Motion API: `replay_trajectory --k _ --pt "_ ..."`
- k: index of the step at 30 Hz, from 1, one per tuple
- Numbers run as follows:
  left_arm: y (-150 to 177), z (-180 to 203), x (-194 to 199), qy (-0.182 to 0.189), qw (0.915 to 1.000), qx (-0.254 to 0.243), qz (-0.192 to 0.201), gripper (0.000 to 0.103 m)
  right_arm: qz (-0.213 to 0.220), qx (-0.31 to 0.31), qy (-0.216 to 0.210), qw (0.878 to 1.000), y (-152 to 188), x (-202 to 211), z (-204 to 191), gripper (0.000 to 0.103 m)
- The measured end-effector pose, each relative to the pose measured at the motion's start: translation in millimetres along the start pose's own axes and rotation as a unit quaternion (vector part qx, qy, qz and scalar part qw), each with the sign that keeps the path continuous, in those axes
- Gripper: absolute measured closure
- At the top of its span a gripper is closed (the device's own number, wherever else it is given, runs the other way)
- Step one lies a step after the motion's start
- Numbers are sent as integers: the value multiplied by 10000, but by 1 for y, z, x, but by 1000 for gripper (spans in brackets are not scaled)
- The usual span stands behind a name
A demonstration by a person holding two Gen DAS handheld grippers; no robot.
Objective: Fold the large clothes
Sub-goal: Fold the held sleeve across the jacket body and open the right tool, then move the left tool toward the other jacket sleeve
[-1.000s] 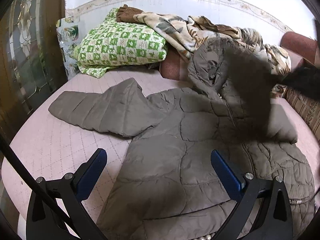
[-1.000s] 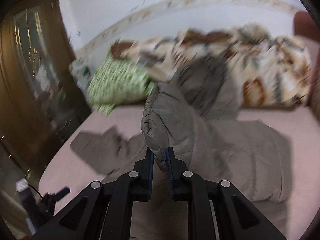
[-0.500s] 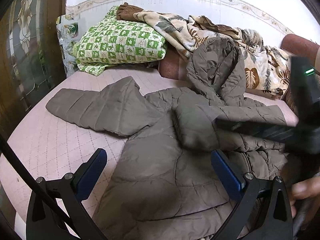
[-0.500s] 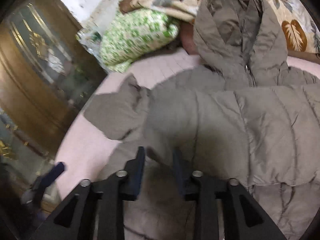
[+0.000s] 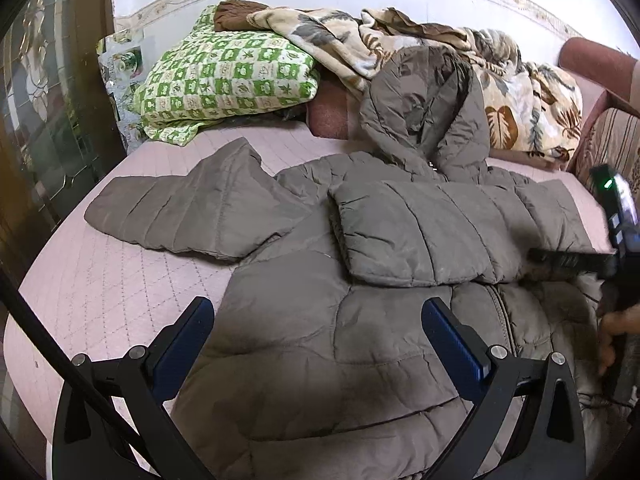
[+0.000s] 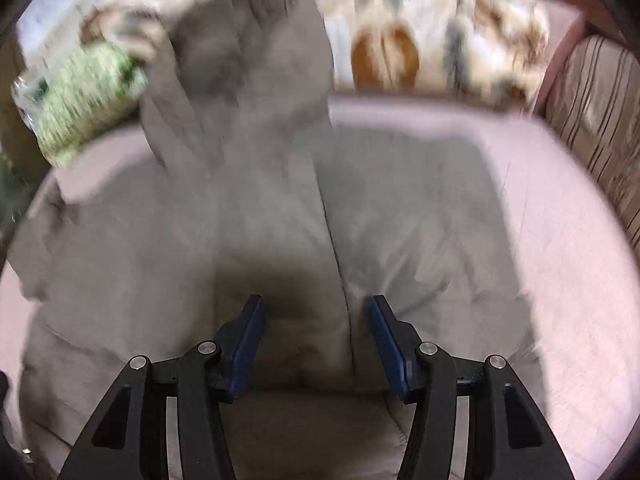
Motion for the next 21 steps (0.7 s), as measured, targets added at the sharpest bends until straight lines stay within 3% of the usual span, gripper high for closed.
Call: replay_trajectory --k 5,13,21 --pt "-4 11 -2 1 10000 -78 -1 0 230 498 314 9980 2 12 -12 42" --pt "1 25 15 -141 9994 -196 263 0 1488 1322 682 9776 52 112 -42 35" --pt "21 23 37 -663 9970 -86 383 0 1951 1639 683 9646 82 141 -52 33"
Point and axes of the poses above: each gripper's, at about its wrist camera, not at the fingertips, and x roughly against the way its jaws point, z to its right, y to its underside, the point moved 7 cm from there along -x, roughly the way its jaws point, and after that the axes turned 8 degrees about -x, right-handed, at the moved point
